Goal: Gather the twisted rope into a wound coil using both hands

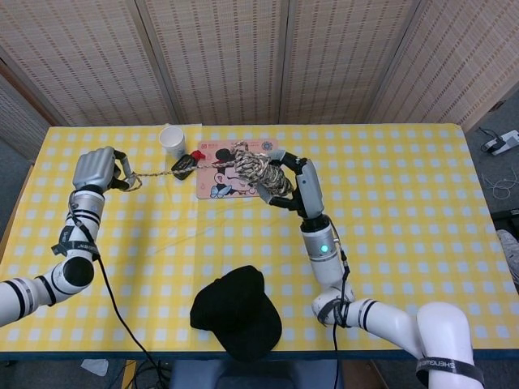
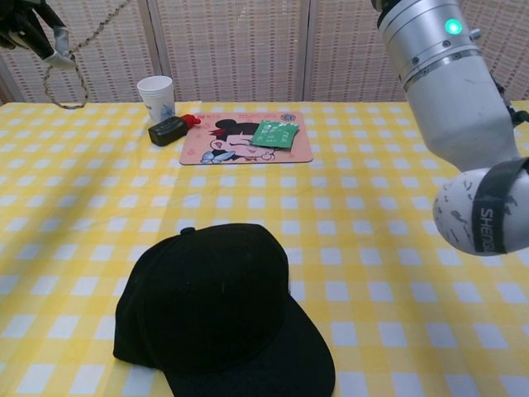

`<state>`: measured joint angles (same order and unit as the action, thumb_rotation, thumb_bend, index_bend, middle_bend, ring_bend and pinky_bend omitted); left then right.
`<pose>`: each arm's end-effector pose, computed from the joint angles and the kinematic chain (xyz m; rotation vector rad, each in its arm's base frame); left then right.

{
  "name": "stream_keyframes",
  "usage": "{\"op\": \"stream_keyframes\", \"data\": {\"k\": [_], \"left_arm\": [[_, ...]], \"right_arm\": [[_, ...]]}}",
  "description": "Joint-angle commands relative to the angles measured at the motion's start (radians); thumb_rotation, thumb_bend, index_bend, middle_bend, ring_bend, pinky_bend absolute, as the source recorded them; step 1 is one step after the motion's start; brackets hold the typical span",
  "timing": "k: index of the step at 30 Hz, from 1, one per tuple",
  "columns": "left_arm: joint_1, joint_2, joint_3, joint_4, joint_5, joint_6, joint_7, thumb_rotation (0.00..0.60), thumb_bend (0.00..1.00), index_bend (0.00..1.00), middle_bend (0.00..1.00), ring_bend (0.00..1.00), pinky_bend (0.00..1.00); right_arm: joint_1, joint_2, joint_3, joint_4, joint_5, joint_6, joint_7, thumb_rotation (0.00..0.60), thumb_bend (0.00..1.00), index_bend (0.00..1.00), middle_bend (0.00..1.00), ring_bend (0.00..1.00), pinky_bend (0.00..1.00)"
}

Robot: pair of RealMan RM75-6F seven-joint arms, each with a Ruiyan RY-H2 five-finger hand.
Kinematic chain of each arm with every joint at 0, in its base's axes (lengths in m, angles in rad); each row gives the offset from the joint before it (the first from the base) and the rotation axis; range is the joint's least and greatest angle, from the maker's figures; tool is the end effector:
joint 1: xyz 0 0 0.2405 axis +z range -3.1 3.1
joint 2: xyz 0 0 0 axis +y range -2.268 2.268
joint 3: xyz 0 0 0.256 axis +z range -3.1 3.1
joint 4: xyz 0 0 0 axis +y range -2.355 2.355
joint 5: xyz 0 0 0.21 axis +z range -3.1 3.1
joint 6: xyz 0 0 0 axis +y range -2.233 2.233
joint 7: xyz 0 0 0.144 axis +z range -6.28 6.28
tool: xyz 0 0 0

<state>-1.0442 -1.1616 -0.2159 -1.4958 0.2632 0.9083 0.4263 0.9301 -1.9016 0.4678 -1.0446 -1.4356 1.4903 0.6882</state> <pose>-0.1555 0.4483 0.1411 -1.3450 -1.1472 -0.7487 -0.0305 -0.3905 0.0229 1.1493 -1.1344 2.3384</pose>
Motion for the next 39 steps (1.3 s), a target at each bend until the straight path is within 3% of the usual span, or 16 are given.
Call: {"op": "stream_keyframes", "data": {"k": [1, 8, 20, 29, 39], "left_arm": [[0.011, 0.0, 0.014, -0.002, 0.02, 0.008, 0.017, 0.6, 0.35, 0.81, 1.0, 1.0, 1.0], [0.05, 0.01, 0.038, -0.037, 0.153, 0.064, 0.03, 0.6, 0.35, 0.81, 1.0, 1.0, 1.0], [0.124, 0.016, 0.048, -0.105, 0.468, 0.293, 0.063, 0.6, 0.35, 0.81, 1.0, 1.0, 1.0], [0.172, 0.011, 0.026, -0.133, 0.665, 0.403, 0.033, 0.6, 0.35, 0.81, 1.0, 1.0, 1.0], [0.2, 0.013, -0.018, -0.152, 0.897, 0.474, -0.077, 0.6, 0.35, 0.81, 1.0, 1.0, 1.0]], "right_arm": [[0.002, -0.01, 0.018, 0.011, 0.015, 0.012, -0.015, 0.6, 0.45, 0.88, 0.68, 0.54, 0.61], [0.021, -0.048, 0.045, 0.059, 0.049, 0.026, -0.156, 0.6, 0.45, 0.89, 0.68, 0.54, 0.61], [0.069, -0.116, 0.081, 0.141, 0.093, 0.03, -0.318, 0.6, 0.45, 0.91, 0.69, 0.57, 0.61], [0.091, -0.126, 0.094, 0.175, 0.142, -0.025, -0.433, 0.6, 0.45, 0.91, 0.69, 0.57, 0.61], [0.109, -0.109, 0.062, 0.136, 0.169, -0.129, -0.558, 0.6, 0.45, 0.92, 0.69, 0.57, 0.61]]}}
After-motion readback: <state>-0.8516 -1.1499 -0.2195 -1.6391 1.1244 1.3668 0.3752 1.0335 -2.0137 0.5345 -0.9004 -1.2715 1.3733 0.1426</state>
